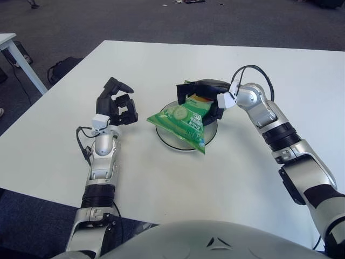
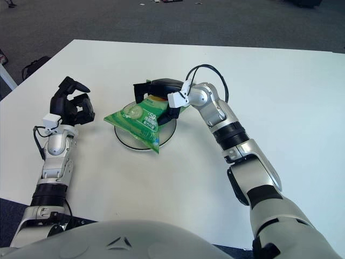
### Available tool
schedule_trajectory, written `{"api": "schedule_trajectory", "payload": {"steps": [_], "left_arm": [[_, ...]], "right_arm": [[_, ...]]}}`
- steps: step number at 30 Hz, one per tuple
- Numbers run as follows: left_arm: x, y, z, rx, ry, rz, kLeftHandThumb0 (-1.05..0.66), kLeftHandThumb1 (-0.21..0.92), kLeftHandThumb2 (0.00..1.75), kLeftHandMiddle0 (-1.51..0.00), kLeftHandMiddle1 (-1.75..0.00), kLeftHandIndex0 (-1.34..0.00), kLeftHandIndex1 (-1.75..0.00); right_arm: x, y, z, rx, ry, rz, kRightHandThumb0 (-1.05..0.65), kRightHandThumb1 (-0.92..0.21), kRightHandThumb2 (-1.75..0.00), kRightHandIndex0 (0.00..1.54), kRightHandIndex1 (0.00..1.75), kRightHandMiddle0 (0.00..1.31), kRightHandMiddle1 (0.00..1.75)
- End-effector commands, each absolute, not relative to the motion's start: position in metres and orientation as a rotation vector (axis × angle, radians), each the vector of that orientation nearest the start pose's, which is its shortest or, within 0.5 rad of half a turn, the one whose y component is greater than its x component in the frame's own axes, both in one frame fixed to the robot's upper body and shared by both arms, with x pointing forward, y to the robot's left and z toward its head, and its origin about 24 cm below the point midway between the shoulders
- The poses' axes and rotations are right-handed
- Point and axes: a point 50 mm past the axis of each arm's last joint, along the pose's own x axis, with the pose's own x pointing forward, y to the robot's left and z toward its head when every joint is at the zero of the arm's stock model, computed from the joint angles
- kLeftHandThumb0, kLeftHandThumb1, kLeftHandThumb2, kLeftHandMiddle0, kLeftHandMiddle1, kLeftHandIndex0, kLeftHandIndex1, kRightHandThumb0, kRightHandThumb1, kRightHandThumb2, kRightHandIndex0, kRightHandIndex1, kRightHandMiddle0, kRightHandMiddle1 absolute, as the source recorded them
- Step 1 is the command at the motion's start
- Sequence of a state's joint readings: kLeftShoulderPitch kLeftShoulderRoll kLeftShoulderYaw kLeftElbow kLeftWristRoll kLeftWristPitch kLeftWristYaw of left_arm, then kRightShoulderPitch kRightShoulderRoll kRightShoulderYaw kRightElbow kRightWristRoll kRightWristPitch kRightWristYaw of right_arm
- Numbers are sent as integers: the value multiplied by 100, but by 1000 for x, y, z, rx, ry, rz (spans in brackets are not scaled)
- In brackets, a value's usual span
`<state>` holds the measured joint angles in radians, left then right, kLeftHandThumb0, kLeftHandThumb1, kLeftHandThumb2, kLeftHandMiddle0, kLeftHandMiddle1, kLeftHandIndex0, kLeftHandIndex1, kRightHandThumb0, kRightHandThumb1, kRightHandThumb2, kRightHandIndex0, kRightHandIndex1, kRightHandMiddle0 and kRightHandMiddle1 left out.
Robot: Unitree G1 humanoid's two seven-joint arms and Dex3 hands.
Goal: Put the snack into the plate.
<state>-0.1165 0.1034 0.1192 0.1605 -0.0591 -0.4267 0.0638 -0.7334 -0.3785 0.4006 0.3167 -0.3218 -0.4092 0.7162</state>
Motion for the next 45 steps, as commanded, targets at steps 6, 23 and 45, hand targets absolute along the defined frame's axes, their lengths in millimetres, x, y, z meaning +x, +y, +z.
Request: {"api": "schedule_trajectory", "payload": {"steps": [6, 23, 45], "left_arm": [[244, 185, 24, -19, -180, 169, -46, 39, 122, -126, -175, -55, -175], [245, 187, 23, -32, -178, 157, -44, 42, 118, -127, -175, -52, -175], [248, 191, 19, -38, -170, 133, -43, 46, 113, -124, -175, -50, -175]], "right_arm": [[322, -70, 156, -1172, -482, 1165, -63, -37, -82, 0, 14, 0, 50], [331, -81, 174, -1207, -519, 1195, -89, -53, -49, 0, 0, 0, 1], [357, -139, 230, -809, -515, 1177, -72, -42, -65, 0, 0, 0, 12]]}}
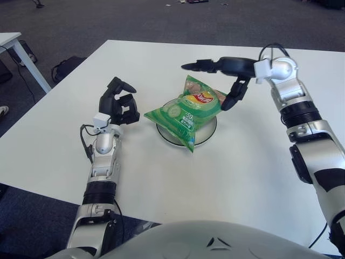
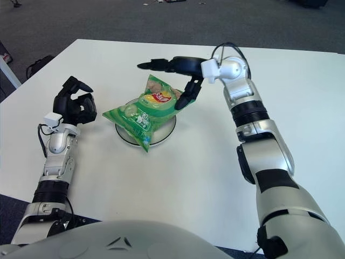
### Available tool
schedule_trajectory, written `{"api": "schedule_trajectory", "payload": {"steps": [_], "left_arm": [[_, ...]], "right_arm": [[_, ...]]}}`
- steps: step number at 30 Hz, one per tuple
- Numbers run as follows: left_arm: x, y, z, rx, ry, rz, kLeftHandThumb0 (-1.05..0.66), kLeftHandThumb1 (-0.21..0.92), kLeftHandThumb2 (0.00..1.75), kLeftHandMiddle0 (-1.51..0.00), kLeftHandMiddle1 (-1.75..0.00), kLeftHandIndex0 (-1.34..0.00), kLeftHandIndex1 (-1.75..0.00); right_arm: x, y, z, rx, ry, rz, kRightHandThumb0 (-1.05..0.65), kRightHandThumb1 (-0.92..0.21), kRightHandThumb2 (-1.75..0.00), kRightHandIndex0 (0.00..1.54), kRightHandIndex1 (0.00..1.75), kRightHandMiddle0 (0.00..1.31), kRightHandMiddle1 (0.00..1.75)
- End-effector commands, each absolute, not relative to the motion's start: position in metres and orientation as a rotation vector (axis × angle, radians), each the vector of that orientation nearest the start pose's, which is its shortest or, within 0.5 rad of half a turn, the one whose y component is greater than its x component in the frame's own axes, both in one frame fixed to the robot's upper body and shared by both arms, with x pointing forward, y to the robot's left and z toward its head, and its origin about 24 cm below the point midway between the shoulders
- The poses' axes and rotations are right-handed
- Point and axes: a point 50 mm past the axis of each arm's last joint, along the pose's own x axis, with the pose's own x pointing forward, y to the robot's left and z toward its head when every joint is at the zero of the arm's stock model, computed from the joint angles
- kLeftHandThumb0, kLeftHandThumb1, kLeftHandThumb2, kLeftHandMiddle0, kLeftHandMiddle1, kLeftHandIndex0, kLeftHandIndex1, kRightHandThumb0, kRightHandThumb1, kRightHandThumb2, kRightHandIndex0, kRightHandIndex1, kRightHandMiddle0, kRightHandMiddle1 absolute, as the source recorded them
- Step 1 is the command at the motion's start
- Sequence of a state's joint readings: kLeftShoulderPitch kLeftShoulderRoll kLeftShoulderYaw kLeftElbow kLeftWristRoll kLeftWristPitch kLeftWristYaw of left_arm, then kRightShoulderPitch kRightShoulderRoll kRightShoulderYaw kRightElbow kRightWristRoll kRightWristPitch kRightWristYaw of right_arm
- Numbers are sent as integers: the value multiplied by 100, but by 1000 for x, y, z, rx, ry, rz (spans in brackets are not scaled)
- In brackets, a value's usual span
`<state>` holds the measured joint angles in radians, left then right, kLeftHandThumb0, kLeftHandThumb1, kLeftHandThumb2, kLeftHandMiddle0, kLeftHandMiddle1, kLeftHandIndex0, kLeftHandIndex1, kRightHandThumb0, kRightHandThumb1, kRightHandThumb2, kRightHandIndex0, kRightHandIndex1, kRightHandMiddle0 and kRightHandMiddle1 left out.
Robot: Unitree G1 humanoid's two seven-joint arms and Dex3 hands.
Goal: Put the snack into the plate.
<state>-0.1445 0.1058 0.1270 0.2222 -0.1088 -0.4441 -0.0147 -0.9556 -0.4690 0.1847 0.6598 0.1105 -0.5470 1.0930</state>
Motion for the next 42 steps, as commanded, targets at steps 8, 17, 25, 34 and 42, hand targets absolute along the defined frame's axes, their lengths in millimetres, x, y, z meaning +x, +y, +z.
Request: {"api": "schedule_trajectory", "payload": {"steps": [8, 17, 25, 34, 42], "left_arm": [[248, 192, 19, -20, -169, 130, -43, 47, 113, -124, -175, -49, -175], [249, 195, 18, -16, -169, 126, -43, 47, 112, -124, -175, -49, -175], [248, 196, 18, -8, -161, 128, -43, 47, 112, -125, -175, -49, -175], [248, 197, 18, 10, -160, 126, -43, 47, 112, -124, -175, -49, -175], [247, 198, 18, 9, -154, 118, -43, 46, 113, -125, -175, -50, -175]], "right_arm": [[363, -180, 272, -768, -352, 1242, -97, -57, -46, 0, 0, 0, 9], [362, -181, 236, -756, -259, 1129, -100, -61, -41, 2, 1, 0, 21], [353, -189, 171, -441, -237, 687, -70, -45, -73, 20, 13, 0, 66], [350, -186, 140, -197, -204, 503, -49, -54, -84, 23, 65, 0, 80], [349, -198, 124, -101, -193, 400, -48, -63, -85, 28, 97, 0, 106]]}}
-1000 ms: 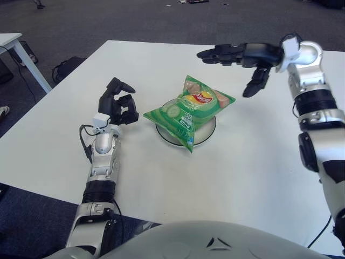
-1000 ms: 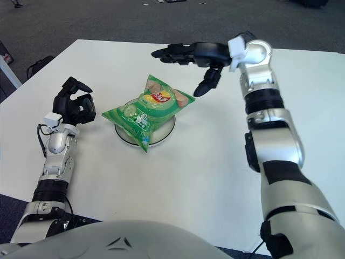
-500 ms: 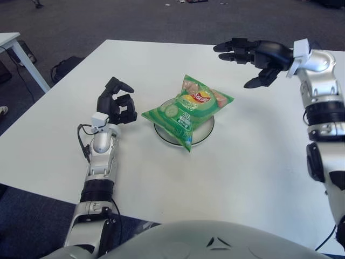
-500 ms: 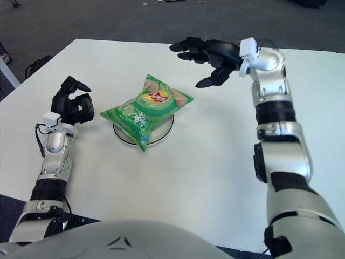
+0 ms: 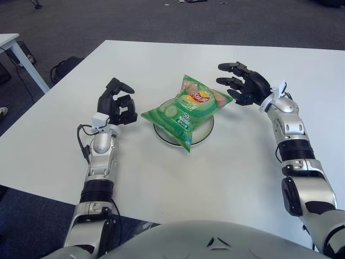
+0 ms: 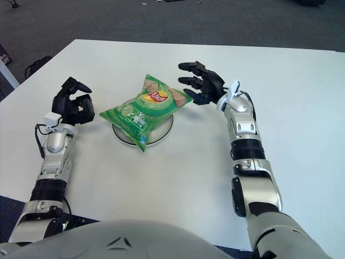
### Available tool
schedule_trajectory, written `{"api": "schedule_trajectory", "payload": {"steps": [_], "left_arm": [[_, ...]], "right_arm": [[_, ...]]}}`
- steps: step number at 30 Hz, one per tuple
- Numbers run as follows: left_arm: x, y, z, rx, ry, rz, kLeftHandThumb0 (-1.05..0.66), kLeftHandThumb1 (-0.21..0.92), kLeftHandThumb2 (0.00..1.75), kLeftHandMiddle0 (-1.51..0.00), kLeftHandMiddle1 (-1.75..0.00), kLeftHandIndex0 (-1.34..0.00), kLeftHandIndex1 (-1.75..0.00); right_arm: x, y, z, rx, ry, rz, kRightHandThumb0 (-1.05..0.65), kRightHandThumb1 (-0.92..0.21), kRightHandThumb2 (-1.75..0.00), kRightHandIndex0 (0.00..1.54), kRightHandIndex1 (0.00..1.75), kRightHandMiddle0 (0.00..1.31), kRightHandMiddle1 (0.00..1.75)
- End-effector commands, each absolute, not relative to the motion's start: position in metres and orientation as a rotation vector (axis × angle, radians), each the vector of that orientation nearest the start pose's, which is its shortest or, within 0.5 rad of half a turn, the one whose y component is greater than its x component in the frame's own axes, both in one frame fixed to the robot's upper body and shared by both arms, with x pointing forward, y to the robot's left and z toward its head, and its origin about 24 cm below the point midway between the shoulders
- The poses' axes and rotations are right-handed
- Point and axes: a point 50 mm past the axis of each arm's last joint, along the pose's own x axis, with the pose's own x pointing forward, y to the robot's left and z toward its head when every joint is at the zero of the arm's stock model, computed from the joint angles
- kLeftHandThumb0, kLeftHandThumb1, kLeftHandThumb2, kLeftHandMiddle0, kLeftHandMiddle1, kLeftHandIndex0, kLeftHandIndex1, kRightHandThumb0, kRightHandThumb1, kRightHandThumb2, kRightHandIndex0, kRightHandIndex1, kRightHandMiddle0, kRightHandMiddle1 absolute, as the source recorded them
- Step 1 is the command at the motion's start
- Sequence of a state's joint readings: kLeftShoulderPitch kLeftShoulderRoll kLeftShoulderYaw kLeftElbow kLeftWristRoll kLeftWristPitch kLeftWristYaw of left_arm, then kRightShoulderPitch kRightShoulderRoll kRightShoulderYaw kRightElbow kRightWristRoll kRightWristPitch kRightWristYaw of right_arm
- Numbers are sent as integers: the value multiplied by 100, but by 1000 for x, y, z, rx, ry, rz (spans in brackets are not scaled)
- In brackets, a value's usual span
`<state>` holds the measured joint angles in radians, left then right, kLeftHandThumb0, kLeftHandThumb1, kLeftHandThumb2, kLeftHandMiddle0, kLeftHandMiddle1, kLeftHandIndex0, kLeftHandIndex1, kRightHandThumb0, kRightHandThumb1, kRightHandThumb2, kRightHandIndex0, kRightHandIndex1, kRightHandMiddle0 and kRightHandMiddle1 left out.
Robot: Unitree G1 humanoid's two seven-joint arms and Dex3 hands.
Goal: Put the snack into the plate.
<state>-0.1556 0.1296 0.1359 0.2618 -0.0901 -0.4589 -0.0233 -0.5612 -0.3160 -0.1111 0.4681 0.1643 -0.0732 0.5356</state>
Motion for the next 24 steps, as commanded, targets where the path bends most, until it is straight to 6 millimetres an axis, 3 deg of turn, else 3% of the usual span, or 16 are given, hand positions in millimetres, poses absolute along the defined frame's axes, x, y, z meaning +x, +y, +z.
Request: {"api": "schedule_trajectory", "payload": {"steps": [1, 6, 8, 12, 17, 19, 24], "left_arm": [[247, 198, 18, 7, -153, 118, -43, 46, 113, -125, -175, -50, -175], [247, 199, 18, -5, -153, 122, -43, 46, 113, -125, -175, -49, -175], [247, 199, 18, -3, -153, 123, -43, 47, 113, -125, -175, -49, -175], [247, 199, 19, -3, -156, 121, -43, 47, 113, -125, -175, -49, -175], [247, 199, 18, -11, -159, 113, -43, 46, 113, -125, -175, -50, -175], [247, 198, 18, -12, -159, 111, -43, 46, 113, -125, -175, -50, -175], [247, 199, 18, -14, -158, 107, -43, 46, 113, -124, -175, -50, -175]], "right_arm": [[348, -198, 123, -97, -195, 390, -48, -63, -85, 29, 99, 0, 108], [345, -199, 117, -63, -216, 285, -47, -66, -87, 30, 111, 3, 135], [343, -200, 112, -34, -214, 226, -40, -80, -67, 31, 119, 13, 158], [342, -201, 104, 28, -195, 139, -37, -84, -63, 35, 129, 21, 170], [338, -203, 92, 99, -179, 51, -38, -72, -80, 46, 139, 31, 174], [337, -203, 89, 104, -179, 34, -20, -63, -88, 51, 139, 34, 174], [335, -207, 80, 95, -174, -5, -4, -45, -105, 60, 140, 43, 175]]}}
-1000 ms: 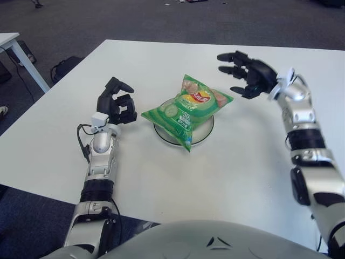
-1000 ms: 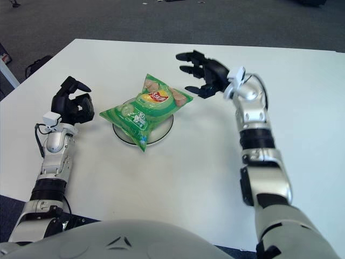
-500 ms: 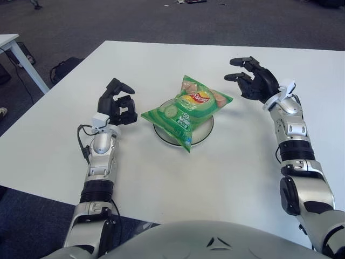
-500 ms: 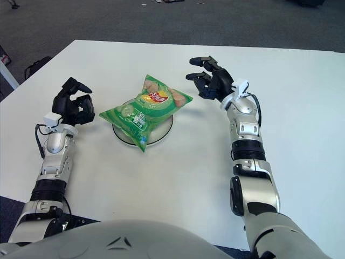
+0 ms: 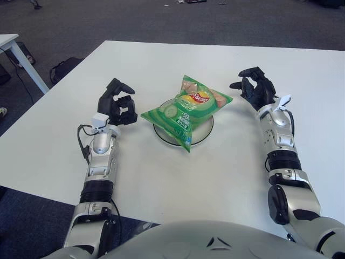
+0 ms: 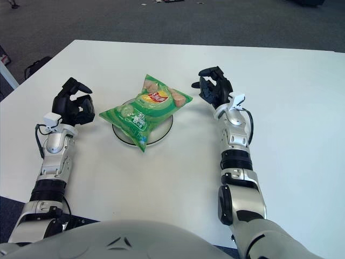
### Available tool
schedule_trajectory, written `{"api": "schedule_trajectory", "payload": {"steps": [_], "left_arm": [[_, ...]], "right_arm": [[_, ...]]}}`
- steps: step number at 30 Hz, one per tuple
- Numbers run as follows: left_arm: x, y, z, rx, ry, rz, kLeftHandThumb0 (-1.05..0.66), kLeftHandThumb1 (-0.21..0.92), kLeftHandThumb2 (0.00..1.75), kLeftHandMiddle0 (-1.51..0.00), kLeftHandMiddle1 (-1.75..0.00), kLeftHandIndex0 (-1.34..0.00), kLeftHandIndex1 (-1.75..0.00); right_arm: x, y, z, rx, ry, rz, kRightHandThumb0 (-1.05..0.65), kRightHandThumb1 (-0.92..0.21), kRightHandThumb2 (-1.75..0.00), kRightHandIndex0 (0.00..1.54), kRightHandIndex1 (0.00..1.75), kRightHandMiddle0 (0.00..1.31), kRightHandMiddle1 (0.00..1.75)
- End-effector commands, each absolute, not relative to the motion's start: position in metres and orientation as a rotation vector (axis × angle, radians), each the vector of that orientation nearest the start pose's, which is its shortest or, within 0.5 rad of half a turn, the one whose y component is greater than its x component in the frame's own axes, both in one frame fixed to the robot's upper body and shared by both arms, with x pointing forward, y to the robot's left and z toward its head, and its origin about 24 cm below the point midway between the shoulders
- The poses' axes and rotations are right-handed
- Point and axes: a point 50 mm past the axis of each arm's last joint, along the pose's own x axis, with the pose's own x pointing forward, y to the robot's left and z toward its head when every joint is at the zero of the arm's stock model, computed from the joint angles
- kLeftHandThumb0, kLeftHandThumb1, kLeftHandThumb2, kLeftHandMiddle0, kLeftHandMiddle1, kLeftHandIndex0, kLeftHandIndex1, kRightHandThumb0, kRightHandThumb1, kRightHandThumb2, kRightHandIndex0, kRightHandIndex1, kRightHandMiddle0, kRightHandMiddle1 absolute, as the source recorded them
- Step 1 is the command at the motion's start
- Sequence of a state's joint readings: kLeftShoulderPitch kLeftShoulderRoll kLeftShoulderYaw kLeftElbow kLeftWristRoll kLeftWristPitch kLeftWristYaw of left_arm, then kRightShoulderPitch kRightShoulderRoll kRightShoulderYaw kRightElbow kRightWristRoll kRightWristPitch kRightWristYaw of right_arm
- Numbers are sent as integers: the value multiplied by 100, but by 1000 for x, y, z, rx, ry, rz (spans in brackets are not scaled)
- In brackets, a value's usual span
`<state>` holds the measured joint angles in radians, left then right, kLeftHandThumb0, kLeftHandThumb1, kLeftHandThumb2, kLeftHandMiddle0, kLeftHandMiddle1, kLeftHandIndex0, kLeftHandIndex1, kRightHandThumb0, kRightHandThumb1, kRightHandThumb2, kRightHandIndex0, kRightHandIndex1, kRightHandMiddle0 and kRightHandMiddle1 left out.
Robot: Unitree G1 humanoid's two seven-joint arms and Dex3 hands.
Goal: Put the snack into the plate.
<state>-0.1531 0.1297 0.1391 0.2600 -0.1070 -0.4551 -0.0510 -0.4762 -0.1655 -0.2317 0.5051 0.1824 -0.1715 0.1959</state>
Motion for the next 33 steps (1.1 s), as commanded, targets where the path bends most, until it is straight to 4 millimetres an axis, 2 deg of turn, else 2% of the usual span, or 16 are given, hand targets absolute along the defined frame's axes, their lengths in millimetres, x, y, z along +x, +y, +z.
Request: {"api": "schedule_trajectory", "payload": {"steps": [1, 4, 10, 20, 24, 26, 29, 31, 33], "left_arm": [[247, 199, 18, -12, -157, 110, -43, 46, 113, -124, -175, -50, -175], [247, 199, 18, -5, -156, 118, -43, 46, 113, -124, -175, -50, -175], [247, 199, 18, 4, -156, 127, -43, 47, 112, -124, -175, -49, -175], [247, 196, 20, -9, -167, 124, -45, 42, 118, -126, -175, -53, -175], [248, 193, 24, -9, -179, 118, -46, 37, 125, -126, -175, -57, -175], [248, 192, 25, -7, -178, 116, -47, 35, 128, -126, -175, -59, -175], [248, 192, 25, -5, -176, 114, -48, 33, 130, -126, -175, -60, -175], [248, 193, 25, -4, -173, 113, -48, 33, 130, -126, -175, -61, -175], [247, 193, 25, -1, -167, 113, -48, 32, 130, -126, -175, -61, -175]], "right_arm": [[333, -208, 77, 87, -167, -15, -3, -42, -110, 62, 140, 46, 175], [330, -211, 69, 72, -152, -38, -1, -34, -119, 66, 141, 52, 175], [324, -210, 62, 57, -139, -63, -1, -27, -127, 69, 141, 57, 175], [300, -203, 46, -37, -130, -150, -1, -11, -151, 76, 160, 61, 175], [274, -191, 33, -177, -176, -212, -1, -4, -159, 82, 162, 64, 175], [271, -190, 35, -379, -242, -223, -1, -1, -162, 85, 162, 65, 175], [270, -188, 35, -494, -287, -224, -1, 3, -168, 88, 166, 66, 175], [269, -187, 33, -554, -305, -215, -25, -12, -153, 104, 170, 66, 175], [268, -189, 28, -582, -288, -199, -37, -20, -144, 113, 172, 64, 175]]}}
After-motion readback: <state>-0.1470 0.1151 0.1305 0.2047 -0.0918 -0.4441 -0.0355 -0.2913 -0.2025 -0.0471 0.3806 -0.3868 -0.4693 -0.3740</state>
